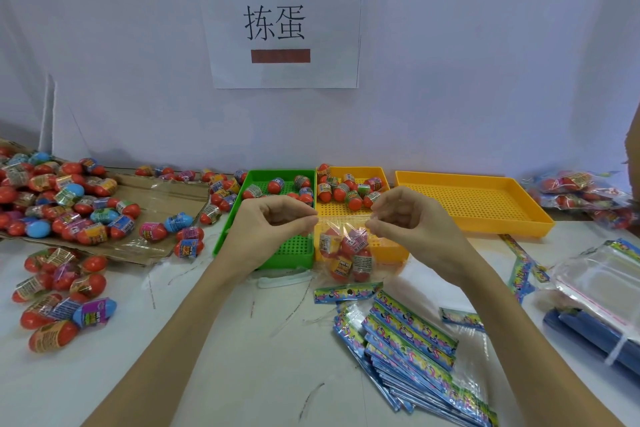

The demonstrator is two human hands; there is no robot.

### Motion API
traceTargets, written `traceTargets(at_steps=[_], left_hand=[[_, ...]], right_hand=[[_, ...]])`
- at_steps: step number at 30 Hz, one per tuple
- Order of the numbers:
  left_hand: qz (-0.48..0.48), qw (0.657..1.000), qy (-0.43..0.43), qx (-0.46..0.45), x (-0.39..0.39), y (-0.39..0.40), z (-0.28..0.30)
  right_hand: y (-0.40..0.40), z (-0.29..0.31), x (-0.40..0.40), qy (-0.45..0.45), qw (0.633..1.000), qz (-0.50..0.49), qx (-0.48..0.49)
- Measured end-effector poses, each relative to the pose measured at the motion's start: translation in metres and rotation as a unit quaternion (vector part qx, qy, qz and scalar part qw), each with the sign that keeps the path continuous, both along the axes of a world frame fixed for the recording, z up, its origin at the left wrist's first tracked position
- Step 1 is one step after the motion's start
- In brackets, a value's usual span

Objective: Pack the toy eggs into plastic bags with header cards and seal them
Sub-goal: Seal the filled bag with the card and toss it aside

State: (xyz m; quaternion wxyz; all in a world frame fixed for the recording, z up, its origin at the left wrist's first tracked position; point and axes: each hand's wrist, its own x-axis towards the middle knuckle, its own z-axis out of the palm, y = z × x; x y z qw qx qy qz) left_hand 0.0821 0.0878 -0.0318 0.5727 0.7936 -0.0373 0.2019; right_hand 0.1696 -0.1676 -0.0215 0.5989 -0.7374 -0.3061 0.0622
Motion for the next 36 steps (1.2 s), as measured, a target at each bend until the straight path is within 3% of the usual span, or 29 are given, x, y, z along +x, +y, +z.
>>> traceTargets(at_steps=[10,18,30,36], left_hand=[[0.005,0.999,0.0,0.032,0.0,-0.005,0.001],[-0.028,0.998,0.052,0.022,-0.002,-0.005,0.003],[-0.044,0.992,0.06,0.101,-0.006,-0.019,0.011],[0.015,0.996,0.045,0.069,-0.002,-0.036,0.005]], right_hand=[[0.001,-0.001,0.0,-0.009,1.0,-0.007,-0.006],[0.001,0.002,-0.002,-0.006,1.0,0.004,0.0],[0.011,0.003,-0.011,0.003,0.999,0.041,-0.004],[0.025,0.0,-0.019,0.017,0.999,0.039,-0.003]])
